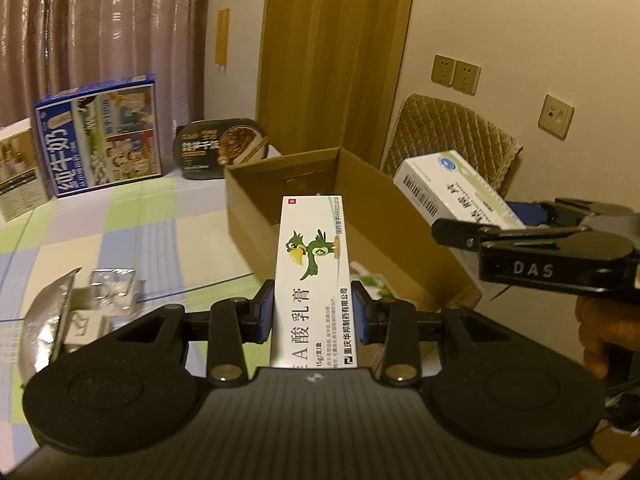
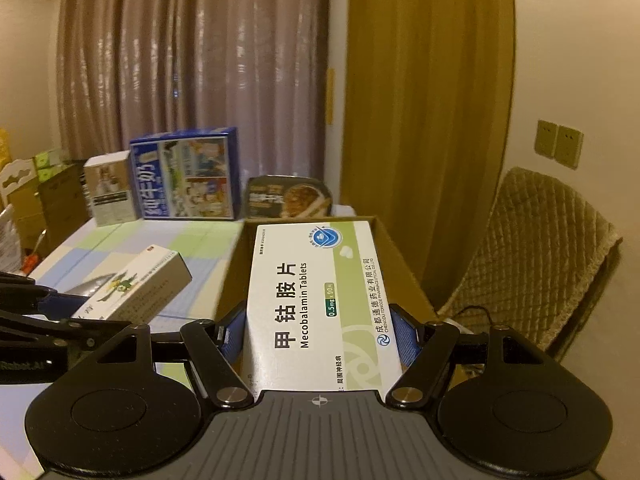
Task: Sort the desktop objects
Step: 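Lift both medicine boxes and carry them over the cardboard box, then open both tools to drop the two medicine boxes into the cardboard box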
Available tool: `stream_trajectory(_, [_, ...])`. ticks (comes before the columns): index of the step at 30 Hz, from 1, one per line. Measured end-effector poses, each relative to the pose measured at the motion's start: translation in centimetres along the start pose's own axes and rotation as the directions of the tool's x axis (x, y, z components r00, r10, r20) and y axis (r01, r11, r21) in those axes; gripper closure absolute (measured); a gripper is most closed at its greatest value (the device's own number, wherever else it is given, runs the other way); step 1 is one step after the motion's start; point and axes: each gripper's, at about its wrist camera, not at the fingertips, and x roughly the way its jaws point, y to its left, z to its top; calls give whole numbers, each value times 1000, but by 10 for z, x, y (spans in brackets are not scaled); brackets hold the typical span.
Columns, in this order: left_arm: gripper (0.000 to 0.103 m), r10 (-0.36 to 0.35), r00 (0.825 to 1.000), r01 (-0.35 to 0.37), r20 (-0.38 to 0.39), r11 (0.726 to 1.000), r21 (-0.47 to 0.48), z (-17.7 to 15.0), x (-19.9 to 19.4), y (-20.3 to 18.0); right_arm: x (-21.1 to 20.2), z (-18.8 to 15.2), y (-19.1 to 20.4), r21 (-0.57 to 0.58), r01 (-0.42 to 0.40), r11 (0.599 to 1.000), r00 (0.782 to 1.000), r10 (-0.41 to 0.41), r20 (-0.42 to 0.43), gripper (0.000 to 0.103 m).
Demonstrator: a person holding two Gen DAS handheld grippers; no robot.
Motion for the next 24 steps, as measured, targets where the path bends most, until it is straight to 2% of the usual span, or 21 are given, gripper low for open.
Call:
stream_trajectory(8, [70,-47,998,46,-29,998,-32,18,44,-14,26,1,-27,25,11,1000,1000,-10,-28,35])
stream_trajectory(16, [70,-43,998,41,-55,998,-37,24,78,-20,48,-5,-40,46,14,999,998,-11,-54,35])
stream_trajectory(24, [70,-44,997,41,-69,998,-40,26,97,-23,60,-10,-45,44,18,999,997,-15,-76,35])
